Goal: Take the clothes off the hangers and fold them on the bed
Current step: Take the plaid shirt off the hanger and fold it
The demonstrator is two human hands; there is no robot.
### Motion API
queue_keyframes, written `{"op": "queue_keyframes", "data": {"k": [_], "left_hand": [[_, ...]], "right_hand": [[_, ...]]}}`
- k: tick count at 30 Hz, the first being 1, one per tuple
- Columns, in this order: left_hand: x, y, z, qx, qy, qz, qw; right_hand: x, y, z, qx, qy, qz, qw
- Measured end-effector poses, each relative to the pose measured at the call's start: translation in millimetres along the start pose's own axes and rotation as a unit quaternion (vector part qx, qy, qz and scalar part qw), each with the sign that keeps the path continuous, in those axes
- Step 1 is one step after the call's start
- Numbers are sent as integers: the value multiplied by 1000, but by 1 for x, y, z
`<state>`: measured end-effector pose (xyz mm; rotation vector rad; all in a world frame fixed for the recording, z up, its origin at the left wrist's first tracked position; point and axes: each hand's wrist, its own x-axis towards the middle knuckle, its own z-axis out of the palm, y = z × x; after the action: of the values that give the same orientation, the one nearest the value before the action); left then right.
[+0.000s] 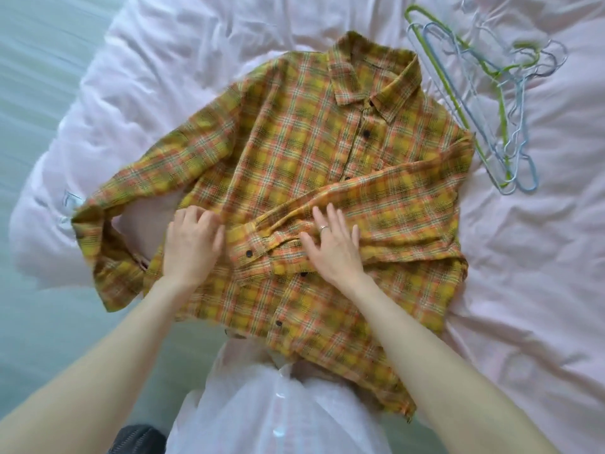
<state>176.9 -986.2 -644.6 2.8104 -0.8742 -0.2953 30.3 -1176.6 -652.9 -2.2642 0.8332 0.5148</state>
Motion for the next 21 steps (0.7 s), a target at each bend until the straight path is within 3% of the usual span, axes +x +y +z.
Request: {"op": "queue_keyframes", "data": {"k": [5, 8, 12, 15, 17, 21], "left_hand": [[-7, -67, -34, -18, 74, -149, 986], [-14, -121, -52, -46, 74, -182, 979], [-13, -182, -55, -135, -60, -276, 950], [-11, -210, -63, -234, -157, -231, 931], [-2, -220, -79, -230, -129, -201, 943], [27, -252, -121, -194, 58, -133, 970]], "right_hand": [[-1, -63, 14, -6, -3, -51, 999], [-1, -117, 29, 7, 29, -70, 997], [2, -192, 54, 220, -8, 4, 975], [12, -237, 74, 386, -44, 92, 917], [21, -256, 81, 419, -20, 112, 901], [36, -290, 83, 317, 72, 69, 943]]}}
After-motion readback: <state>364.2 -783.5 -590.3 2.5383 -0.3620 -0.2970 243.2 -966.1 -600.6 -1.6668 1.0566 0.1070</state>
